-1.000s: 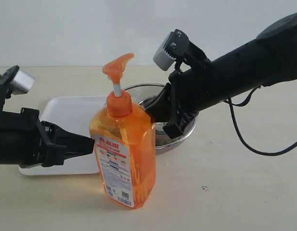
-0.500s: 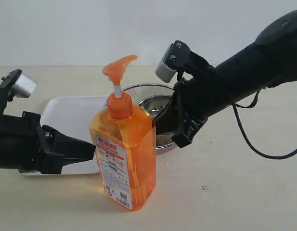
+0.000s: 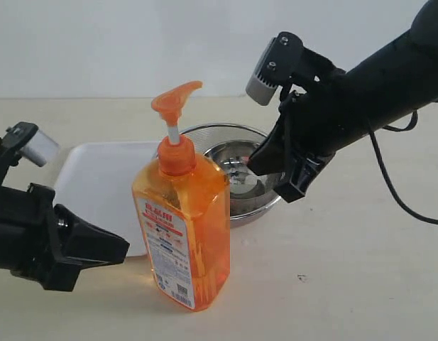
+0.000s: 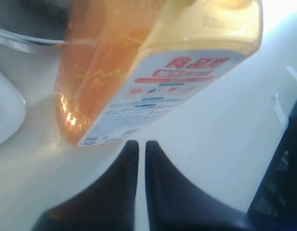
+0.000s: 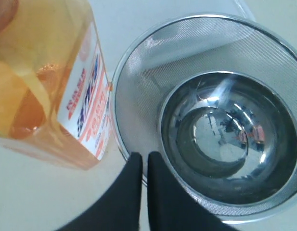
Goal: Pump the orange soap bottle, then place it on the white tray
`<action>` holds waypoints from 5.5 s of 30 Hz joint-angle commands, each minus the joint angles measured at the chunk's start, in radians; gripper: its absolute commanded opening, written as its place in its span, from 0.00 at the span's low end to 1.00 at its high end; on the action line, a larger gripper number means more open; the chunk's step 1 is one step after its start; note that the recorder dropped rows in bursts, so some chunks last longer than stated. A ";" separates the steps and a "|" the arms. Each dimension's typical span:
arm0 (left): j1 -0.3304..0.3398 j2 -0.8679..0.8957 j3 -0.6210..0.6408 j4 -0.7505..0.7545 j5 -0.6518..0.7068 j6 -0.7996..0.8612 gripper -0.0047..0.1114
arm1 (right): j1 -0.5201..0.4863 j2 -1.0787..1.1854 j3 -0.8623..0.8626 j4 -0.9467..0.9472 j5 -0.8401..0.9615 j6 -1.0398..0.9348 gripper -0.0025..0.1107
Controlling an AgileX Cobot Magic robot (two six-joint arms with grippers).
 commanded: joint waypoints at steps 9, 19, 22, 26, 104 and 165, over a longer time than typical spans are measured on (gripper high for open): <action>-0.003 -0.199 -0.009 0.236 -0.102 -0.263 0.08 | 0.000 -0.131 0.001 -0.116 0.133 0.152 0.02; -0.003 -0.394 -0.009 0.366 -0.127 -0.450 0.08 | 0.000 -0.356 0.250 -0.057 0.027 0.155 0.02; -0.003 -0.416 0.008 0.379 -0.129 -0.470 0.08 | 0.000 -0.405 0.295 -0.037 0.018 0.155 0.02; -0.003 -0.459 0.058 0.393 -0.129 -0.508 0.08 | 0.000 -0.483 0.359 0.003 -0.009 0.155 0.02; -0.003 -0.564 0.123 0.543 -0.290 -0.649 0.08 | 0.003 -0.201 0.612 0.965 0.052 -0.678 0.62; -0.003 -0.108 -0.009 0.566 -0.594 -0.622 0.08 | 0.037 -0.013 0.444 0.965 0.131 -0.797 0.70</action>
